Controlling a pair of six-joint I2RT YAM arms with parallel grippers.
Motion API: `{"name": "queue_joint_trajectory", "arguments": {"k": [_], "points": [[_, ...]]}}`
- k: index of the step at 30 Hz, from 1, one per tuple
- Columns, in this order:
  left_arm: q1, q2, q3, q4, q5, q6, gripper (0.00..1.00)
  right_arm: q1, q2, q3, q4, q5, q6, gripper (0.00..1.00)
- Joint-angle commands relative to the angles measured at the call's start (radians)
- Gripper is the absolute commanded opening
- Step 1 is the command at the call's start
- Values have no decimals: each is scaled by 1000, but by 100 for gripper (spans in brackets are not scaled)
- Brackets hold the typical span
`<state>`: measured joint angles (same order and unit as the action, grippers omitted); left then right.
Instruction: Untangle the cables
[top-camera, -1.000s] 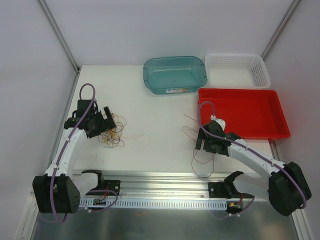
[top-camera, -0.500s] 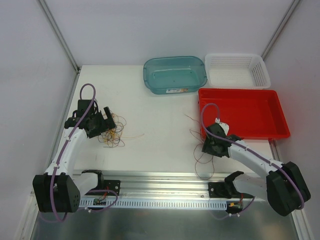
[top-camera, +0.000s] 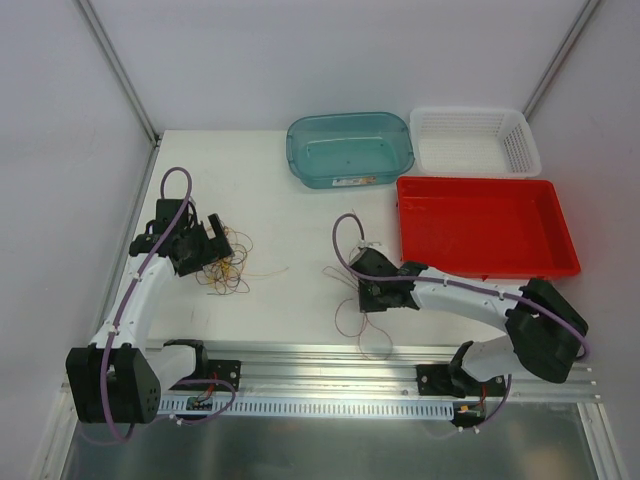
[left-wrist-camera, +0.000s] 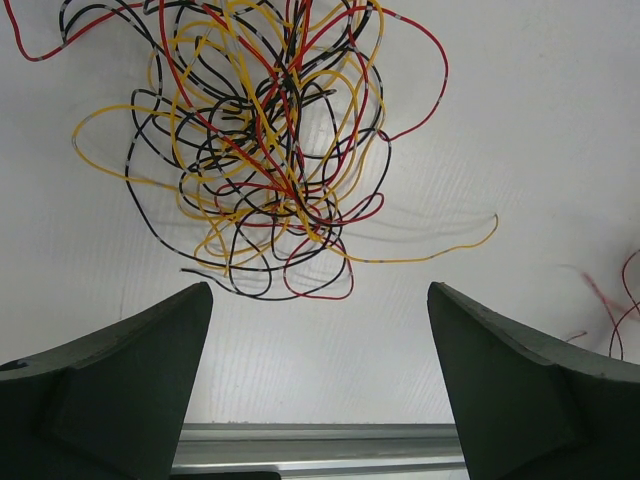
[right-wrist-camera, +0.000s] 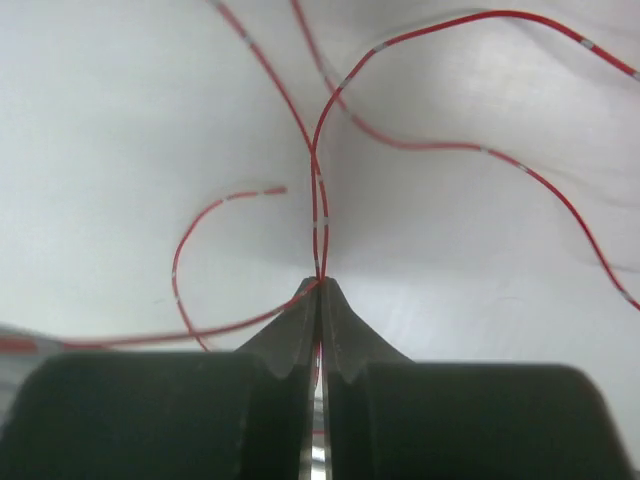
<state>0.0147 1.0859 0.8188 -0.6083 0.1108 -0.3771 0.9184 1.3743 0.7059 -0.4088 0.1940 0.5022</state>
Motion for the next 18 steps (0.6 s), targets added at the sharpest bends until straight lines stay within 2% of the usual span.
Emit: {"name": "queue_joint_trajectory", "arguments": {"k": [1,5,12,16,18], "points": [[7,-6,-10,16,24,12,90,49,11,142,24,-73,-46,1],[7,-7,-7,15,26,12,90,59,-15,277,-5,-94,-123,1],[7,-11,-6,16,36,12,90,48,-40,601,-169,-41,-313,1],[7,-18,-6,16,35,14,90,-21,-70,754,-203,-76,-390,1],[7,-18,-6,16,38,14,90,-65,-84,777,-205,-106,-424,1]]}}
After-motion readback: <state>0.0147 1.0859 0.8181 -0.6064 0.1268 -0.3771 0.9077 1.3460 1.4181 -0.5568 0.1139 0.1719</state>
